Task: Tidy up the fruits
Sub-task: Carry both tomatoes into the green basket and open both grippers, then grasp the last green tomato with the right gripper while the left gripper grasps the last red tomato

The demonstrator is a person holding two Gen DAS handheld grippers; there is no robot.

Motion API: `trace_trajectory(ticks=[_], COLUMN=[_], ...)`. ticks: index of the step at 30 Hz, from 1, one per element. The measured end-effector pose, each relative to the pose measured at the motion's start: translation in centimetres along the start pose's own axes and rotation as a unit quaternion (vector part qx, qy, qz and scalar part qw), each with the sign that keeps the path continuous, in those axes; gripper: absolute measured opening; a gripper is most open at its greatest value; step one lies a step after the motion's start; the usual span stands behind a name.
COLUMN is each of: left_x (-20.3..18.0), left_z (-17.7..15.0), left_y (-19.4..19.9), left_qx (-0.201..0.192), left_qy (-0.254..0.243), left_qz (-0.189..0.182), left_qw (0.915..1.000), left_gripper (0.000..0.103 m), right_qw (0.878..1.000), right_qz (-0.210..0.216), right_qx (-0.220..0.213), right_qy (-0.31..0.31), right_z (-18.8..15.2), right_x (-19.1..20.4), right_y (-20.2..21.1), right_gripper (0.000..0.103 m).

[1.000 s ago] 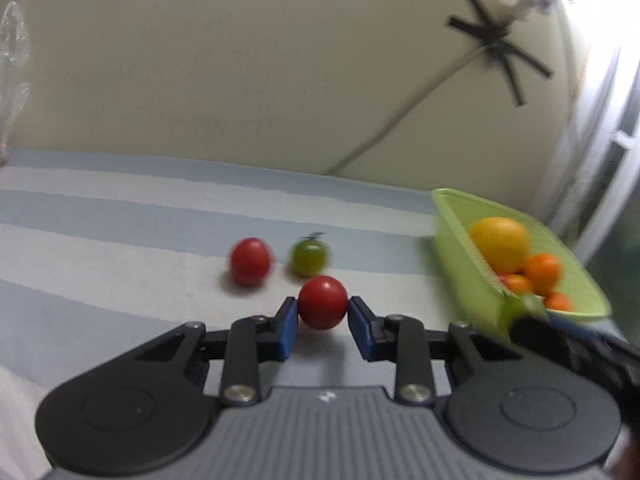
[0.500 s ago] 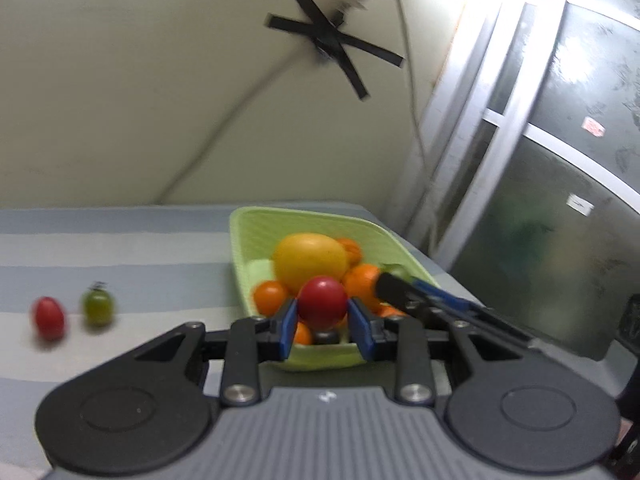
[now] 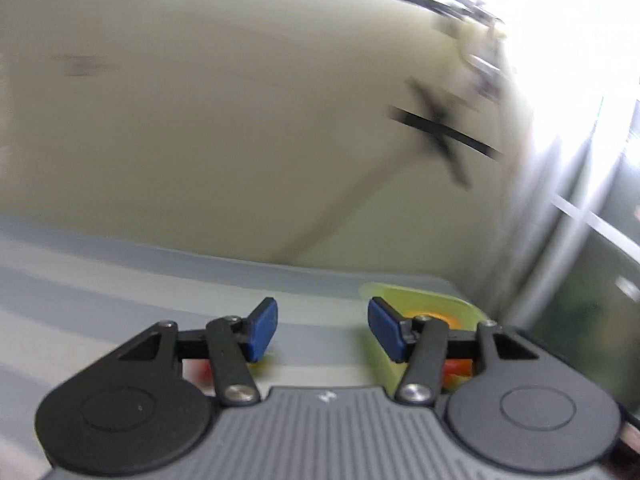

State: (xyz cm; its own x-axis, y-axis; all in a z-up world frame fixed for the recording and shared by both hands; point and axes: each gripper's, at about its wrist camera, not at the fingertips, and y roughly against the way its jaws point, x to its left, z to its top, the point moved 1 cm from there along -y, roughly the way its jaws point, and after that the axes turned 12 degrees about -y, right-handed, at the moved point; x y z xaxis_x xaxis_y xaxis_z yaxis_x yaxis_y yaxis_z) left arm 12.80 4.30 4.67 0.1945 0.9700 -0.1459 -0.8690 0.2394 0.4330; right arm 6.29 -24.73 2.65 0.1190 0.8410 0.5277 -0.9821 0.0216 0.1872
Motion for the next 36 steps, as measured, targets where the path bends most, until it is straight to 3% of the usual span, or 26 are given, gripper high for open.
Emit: trace_trajectory(ticks=[3, 6, 10, 12, 15, 18, 19, 20, 22, 30, 36], left_x=[4.6, 7.3, 5.6, 4.4, 3.2, 2.5, 2.4, 2.5, 3.2, 5.9, 5.7], left_z=[-1.0, -2.3, -3.2, -3.6, -3.9, -4.5, -4.7, -5.0, -5.4, -5.8, -7.1], left_y=[1.4, 1.8, -0.1, -0.9, -3.0, -4.8, -5.3, -5.8, -5.7, 0.8, 3.0], left_qx=[0.011, 0.023, 0.043, 0.048, 0.061, 0.077, 0.085, 0.094, 0.098, 0.056, 0.066], left_qy=[0.043, 0.076, 0.033, 0.001, -0.025, -0.048, -0.051, -0.05, -0.027, 0.024, 0.024], left_qz=[0.049, 0.057, 0.042, 0.042, 0.038, 0.042, 0.045, 0.045, 0.021, 0.034, 0.036], left_qw=[0.9978, 0.9952, 0.9976, 0.9979, 0.9971, 0.995, 0.9941, 0.9933, 0.9946, 0.9976, 0.9969], left_gripper=[0.051, 0.051, 0.059, 0.059, 0.057, 0.055, 0.048, 0.034, 0.025, 0.025, 0.025], right_qw=[1.0, 0.997, 0.992, 0.987, 0.979, 0.975, 0.973, 0.971, 0.966, 0.947, 0.935], right_qz=[0.026, 0.051, 0.095, 0.11, 0.125, 0.127, 0.129, 0.133, 0.139, 0.124, 0.101], right_qx=[-0.003, 0.004, 0.034, 0.057, 0.084, 0.107, 0.117, 0.131, 0.151, 0.215, 0.233], right_qy=[0.016, 0.051, 0.076, 0.097, 0.134, 0.149, 0.149, 0.147, 0.16, 0.206, 0.248], right_z=[-0.3, -1.3, -2.5, -3.2, -4.2, -4.7, -4.7, -4.6, -4.6, -7.0, -10.1], right_x=[0.8, 2.1, 3.7, 4.8, 6.3, 7.1, 7.4, 7.8, 9.2, 14.7, 16.4], right_y=[0.4, 0.8, 0.9, 0.7, 0.2, -0.5, -0.8, -1.3, -2.4, -9.0, -11.4], right_gripper=[0.056, 0.056, 0.054, 0.038, 0.024, 0.024, 0.024, 0.024, 0.024, 0.026, 0.037])
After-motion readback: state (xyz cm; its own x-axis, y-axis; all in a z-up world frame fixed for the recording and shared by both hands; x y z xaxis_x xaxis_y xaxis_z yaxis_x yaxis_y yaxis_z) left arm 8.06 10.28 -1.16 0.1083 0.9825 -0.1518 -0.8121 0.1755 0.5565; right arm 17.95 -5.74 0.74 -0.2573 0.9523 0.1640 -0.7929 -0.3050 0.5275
